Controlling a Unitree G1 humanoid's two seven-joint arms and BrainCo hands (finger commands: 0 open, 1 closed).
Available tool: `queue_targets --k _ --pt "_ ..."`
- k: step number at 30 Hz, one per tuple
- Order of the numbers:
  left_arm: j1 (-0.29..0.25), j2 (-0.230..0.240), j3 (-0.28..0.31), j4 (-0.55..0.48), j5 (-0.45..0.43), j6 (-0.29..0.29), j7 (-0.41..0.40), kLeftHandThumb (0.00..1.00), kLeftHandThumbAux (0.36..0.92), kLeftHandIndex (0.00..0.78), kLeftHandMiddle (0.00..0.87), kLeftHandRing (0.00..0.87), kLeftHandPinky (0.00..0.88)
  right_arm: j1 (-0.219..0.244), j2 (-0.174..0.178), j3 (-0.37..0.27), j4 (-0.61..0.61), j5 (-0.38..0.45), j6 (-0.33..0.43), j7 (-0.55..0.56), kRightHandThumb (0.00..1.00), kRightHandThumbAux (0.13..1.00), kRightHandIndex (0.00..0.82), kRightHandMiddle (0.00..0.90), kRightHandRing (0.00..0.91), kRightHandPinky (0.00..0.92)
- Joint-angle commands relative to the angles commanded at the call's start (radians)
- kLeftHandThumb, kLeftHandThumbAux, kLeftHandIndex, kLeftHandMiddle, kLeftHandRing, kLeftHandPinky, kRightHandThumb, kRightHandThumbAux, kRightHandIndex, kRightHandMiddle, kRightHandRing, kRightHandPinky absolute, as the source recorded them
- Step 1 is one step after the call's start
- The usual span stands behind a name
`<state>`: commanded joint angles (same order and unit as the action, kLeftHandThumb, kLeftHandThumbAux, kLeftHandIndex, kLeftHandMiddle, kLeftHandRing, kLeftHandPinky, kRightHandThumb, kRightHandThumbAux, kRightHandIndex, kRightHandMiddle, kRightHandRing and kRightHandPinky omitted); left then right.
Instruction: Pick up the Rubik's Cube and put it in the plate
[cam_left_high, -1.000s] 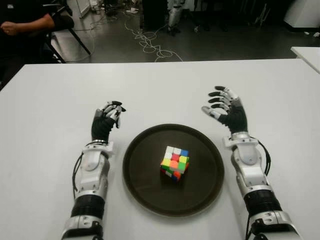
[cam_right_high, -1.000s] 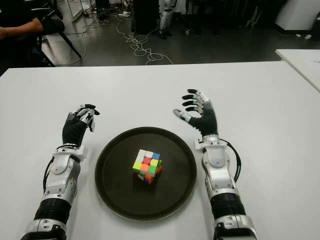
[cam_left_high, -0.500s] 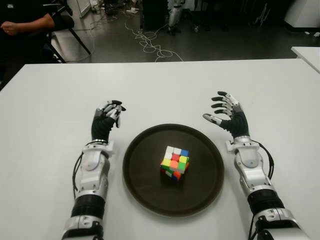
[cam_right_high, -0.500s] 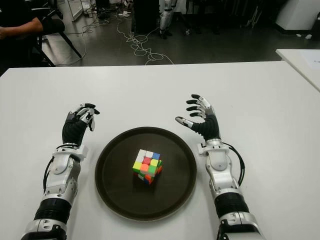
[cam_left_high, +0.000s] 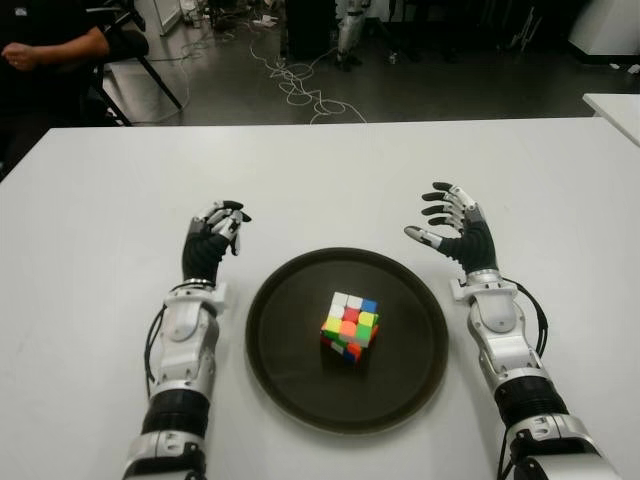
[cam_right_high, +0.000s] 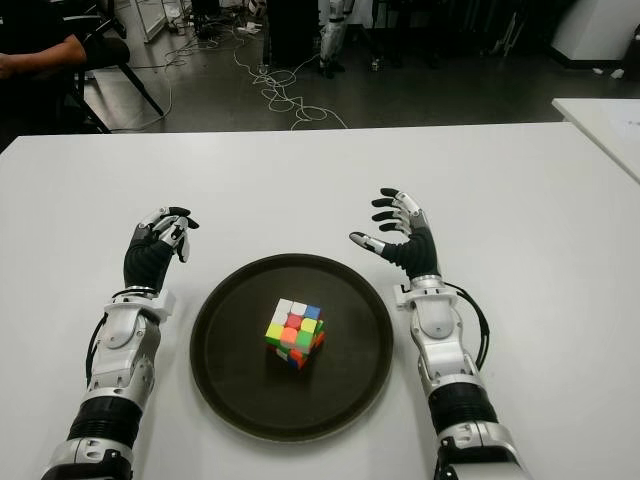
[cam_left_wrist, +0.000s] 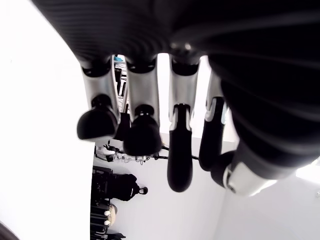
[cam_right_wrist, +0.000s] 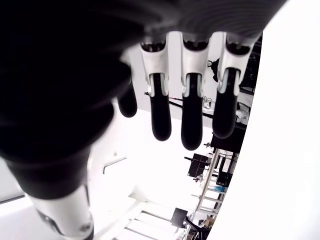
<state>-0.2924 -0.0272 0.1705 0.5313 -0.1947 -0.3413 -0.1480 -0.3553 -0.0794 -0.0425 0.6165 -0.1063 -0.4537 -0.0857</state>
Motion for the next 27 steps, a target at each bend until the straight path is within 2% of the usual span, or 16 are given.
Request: queue_targets --k 11,27 --pt "-0.005 0.000 0.004 0.014 0.004 -0.009 0.003 0.857 0.660 0.422 0.536 0.799 0.810 -0.002 0.000 0.000 0.001 -0.001 0.006 -0.009 0.020 0.789 0.233 0.327 0.356 0.394" --pt "-0.012 -0.008 0.009 0.033 -0.008 -0.029 -0.005 0.856 0.662 0.417 0.539 0.811 0.811 -0.005 0.002 -0.024 0.011 0.056 -0.014 0.020 0.035 0.798 0.251 0.355 0.377 0.393"
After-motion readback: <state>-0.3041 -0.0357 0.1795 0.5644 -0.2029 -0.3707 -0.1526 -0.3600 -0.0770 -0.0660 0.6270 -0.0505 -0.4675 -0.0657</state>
